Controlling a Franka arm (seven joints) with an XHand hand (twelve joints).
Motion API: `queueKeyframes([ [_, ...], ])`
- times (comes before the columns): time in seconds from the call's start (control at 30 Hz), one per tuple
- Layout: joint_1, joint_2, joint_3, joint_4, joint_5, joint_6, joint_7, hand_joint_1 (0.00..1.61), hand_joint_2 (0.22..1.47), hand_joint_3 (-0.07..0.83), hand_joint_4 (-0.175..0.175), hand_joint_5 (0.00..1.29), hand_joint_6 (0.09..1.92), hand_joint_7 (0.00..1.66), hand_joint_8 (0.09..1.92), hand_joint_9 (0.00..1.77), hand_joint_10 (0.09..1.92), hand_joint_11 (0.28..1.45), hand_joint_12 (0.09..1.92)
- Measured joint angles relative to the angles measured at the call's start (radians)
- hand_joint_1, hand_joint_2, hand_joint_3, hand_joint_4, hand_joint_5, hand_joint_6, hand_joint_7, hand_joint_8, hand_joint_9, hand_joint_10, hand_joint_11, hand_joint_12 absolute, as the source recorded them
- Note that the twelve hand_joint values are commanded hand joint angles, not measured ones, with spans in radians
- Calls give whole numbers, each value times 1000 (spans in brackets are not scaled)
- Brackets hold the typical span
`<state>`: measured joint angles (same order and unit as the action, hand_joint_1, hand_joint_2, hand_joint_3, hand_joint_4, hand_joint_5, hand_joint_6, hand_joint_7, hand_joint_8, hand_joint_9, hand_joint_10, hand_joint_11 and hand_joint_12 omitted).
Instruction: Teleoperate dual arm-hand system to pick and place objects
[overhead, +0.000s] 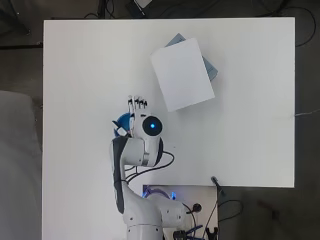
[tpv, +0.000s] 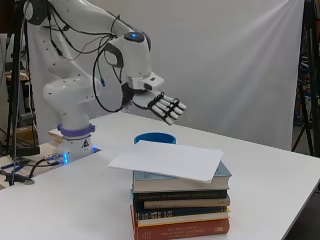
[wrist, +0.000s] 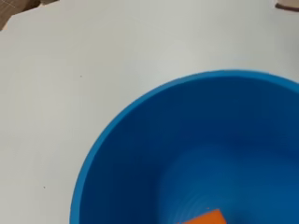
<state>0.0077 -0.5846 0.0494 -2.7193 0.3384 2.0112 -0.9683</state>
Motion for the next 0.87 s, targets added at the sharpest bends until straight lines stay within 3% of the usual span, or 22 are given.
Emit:
queueKeyframes([
  [0.17, -1, -31, 14, 130, -58, -52, 16, 238, 907, 1, 75, 130, 87, 189, 87, 339, 87, 443, 87],
  [0.33, 7, -42, 16, 289, -98, -155, 141, 363, 961, 11, 13, 131, 87, 258, 87, 396, 87, 415, 87],
  [0.53, 19, 28, 9, 589, -131, -375, 129, 444, 984, 8, -6, 148, 87, 213, 87, 345, 87, 395, 87],
  [0.57, 20, 44, 13, 630, -140, -395, 134, 456, 990, 9, -11, 148, 87, 227, 87, 365, 87, 404, 87],
  [0.6, 21, 58, 16, 663, -146, -418, 142, 464, 1006, 8, -24, 143, 87, 328, 87, 529, 87, 478, 87],
  [0.63, 21, 69, 20, 685, -148, -441, 150, 477, 1025, 3, -41, 145, 87, 518, 87, 679, 351, 611, 87],
  [0.67, 21, 76, 23, 699, -152, -464, 157, 491, 1042, -1, -53, 146, 87, 685, 87, 730, 767, 691, 176],
  [0.7, 21, 82, 29, 705, -158, -479, 168, 501, 1055, -1, -59, 148, 87, 797, 87, 733, 1080, 701, 352],
  [0.73, 21, 89, 38, 706, -168, -482, 184, 527, 1063, -1, -65, 155, 87, 845, 531, 855, 1384, 591, 895],
  [0.77, 21, 100, 52, 707, -183, -474, 210, 537, 1068, -1, -74, 166, 87, 833, 1120, 945, 1626, 618, 1324],
  [0.8, 21, 108, 61, 710, -192, -466, 230, 525, 1072, 0, -80, 175, 87, 753, 1394, 929, 1771, 613, 1528],
  [0.83, 21, 114, 67, 714, -197, -460, 246, 482, 1069, 0, -79, 179, 87, 664, 1100, 807, 1659, 572, 1315],
  [0.87, 21, 119, 68, 718, -197, -455, 253, 439, 1058, -1, -70, 176, 87, 553, 692, 716, 1228, 544, 900],
])
